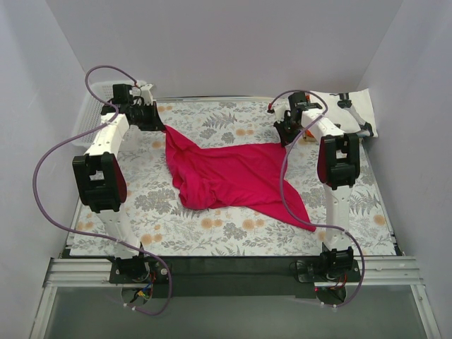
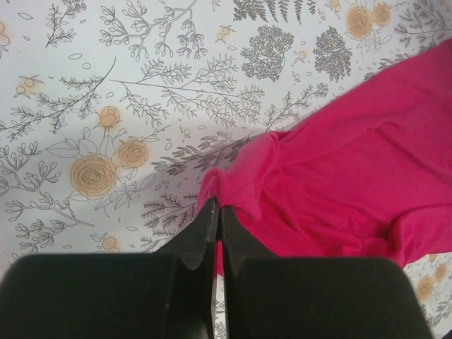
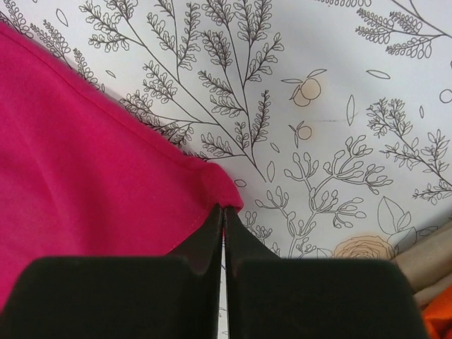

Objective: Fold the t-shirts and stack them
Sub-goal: Flatten the tshirt out

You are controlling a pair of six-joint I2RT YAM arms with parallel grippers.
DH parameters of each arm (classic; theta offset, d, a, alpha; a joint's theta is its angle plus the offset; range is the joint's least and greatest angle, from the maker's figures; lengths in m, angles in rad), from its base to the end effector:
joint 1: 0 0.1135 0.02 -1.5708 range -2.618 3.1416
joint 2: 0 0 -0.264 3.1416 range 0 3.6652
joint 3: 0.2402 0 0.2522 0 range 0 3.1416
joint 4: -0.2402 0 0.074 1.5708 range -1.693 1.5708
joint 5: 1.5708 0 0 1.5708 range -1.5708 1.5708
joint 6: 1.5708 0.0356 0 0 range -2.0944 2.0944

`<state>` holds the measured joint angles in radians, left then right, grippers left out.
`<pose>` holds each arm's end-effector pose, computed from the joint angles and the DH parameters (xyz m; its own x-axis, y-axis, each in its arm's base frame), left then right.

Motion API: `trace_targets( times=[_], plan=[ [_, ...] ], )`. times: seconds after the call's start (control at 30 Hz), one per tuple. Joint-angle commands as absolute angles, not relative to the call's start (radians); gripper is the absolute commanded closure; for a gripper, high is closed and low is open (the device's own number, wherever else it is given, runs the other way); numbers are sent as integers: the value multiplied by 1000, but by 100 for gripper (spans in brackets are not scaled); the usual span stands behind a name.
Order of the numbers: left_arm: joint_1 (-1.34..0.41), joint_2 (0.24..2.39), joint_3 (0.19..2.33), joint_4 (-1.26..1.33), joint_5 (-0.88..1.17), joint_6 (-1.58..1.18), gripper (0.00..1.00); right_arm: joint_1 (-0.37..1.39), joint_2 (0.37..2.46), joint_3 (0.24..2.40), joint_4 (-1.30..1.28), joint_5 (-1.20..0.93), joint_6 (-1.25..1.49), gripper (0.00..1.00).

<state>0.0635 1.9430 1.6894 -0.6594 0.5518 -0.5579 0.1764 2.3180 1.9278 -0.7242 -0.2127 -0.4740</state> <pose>0.4323 0.0088 0.2735 -0.8107 -0.5033 -0.2991 -0.1926 0.7117 -0.6756 0.4877 0.0946 0.1718 -0.6662 -0.5719 -0.4786 -0.6375 0.7698 -0.0326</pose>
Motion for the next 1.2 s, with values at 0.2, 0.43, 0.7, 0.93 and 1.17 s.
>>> trace_targets(
  times=[0.2,0.43,0.7,0.93,1.17],
  plan=[
    [71,1884,1972,-739,520,-590,100,94,2030,2018,-750,-221,-503,99],
    [75,1868,2186,-746,506,-650,100,26,1861,2167,-752,-189,-532,99],
    [75,1770,2180,-624,465,-678,100,11,1773,2250,-713,-152,-531,99],
    [75,1695,2190,-557,411,-673,100,11,1706,2250,-629,-91,-529,99],
    [75,1516,2055,-427,364,-666,100,9,1589,2230,-545,-52,-511,99]
  ],
)
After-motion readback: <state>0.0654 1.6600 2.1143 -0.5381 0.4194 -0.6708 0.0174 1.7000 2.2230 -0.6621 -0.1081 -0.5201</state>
